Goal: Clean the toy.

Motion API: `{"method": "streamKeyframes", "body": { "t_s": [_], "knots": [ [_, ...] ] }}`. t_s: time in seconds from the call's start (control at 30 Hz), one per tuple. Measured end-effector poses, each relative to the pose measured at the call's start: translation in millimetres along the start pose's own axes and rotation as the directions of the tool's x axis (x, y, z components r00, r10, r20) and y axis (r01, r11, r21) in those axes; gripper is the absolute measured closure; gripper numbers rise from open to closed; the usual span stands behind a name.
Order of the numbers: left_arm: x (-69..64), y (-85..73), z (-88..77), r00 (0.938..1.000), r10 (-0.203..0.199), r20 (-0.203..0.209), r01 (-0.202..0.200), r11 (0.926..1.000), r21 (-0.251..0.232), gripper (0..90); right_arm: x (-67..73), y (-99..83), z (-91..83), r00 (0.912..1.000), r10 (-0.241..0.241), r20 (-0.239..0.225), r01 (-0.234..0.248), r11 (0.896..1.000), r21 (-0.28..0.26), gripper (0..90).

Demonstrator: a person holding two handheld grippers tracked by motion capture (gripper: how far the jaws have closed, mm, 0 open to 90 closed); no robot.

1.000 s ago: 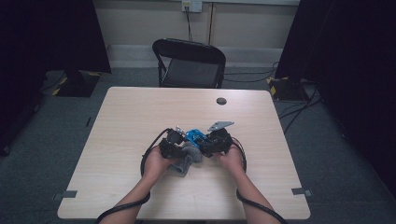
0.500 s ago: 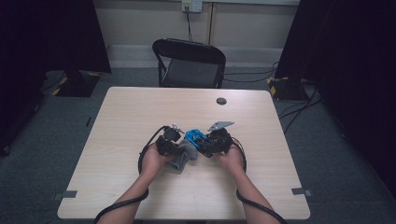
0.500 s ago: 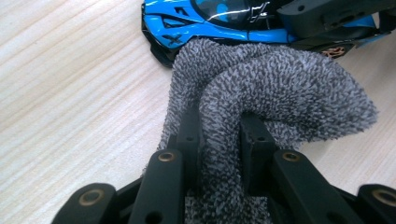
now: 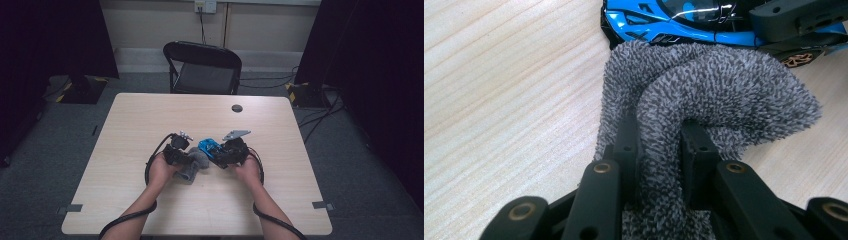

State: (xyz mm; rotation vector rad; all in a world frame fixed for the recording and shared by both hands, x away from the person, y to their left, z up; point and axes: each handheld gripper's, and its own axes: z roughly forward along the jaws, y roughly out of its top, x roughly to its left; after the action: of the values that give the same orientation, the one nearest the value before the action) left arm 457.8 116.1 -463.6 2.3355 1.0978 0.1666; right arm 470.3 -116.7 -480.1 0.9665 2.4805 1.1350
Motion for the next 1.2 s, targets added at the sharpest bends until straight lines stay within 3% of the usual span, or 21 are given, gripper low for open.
{"method": "streamKeyframes", "body": {
  "t_s": [0.37,0.6,0.83,1.07,1.2],
  "knots": [
    [7.4,1.6,-2.3,0.9995,-0.019,-0.025,0.020,0.9998,0.003,73.3,0.0,0.1,0.0,1.0000,0.000,0.000,0.000,1.000,0.002,44.2],
    [16.4,-0.5,-4.9,0.9976,-0.065,-0.026,0.065,0.9979,-0.007,73.2,-0.2,0.1,0.0,1.0000,-0.001,-0.001,0.001,1.000,0.000,44.2],
    [28.5,-3.9,-11.2,0.9919,-0.108,-0.065,0.107,0.9939,-0.026,73.5,-0.2,-0.3,-0.1,1.0000,0.000,-0.001,0.000,1.000,-0.001,44.2],
    [31.6,-8.7,-30.7,0.9913,-0.103,-0.081,0.099,0.9936,-0.053,73.7,0.2,0.1,-0.1,1.0000,-0.004,0.002,0.004,1.000,0.001,44.1],
    [28.1,-11.1,-40.9,0.9939,-0.081,-0.074,0.077,0.9954,-0.057,73.8,0.3,-1.3,-0.5,1.0000,-0.006,0.002,0.006,1.000,-0.009,44.0]
  ]
}}
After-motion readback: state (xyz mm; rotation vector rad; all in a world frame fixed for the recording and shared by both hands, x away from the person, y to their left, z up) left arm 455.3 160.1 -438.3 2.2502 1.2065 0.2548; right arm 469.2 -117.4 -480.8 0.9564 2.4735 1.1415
